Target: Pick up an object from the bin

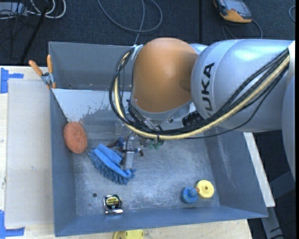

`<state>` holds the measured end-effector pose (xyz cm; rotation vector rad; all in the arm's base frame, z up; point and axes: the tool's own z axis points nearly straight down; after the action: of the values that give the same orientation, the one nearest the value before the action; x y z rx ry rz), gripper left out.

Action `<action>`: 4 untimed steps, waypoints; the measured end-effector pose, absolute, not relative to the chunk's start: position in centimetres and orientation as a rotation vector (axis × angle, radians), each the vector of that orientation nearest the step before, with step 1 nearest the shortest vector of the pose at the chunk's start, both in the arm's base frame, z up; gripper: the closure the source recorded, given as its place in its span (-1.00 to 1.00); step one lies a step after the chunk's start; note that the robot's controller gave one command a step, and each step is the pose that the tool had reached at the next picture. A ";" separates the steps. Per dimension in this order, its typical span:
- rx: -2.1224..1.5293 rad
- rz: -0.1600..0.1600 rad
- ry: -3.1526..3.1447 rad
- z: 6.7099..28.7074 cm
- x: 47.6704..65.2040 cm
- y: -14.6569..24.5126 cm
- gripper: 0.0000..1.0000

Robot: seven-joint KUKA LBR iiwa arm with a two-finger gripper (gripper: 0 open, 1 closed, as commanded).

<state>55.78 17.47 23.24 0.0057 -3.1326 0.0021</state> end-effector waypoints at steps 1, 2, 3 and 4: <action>0.000 0.000 -3.141 23.7 55.9 17.4 -1.00; 0.105 -0.001 -3.145 20.1 55.2 17.4 -1.00; 0.388 0.001 -3.117 15.6 54.1 18.1 -1.00; 0.388 -0.001 -3.115 13.0 54.7 18.2 -1.00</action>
Offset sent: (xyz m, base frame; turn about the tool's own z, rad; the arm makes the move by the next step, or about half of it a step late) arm -0.0179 -0.0022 -0.0790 -0.1392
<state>54.66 18.20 13.02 0.3878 -3.1145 -0.0006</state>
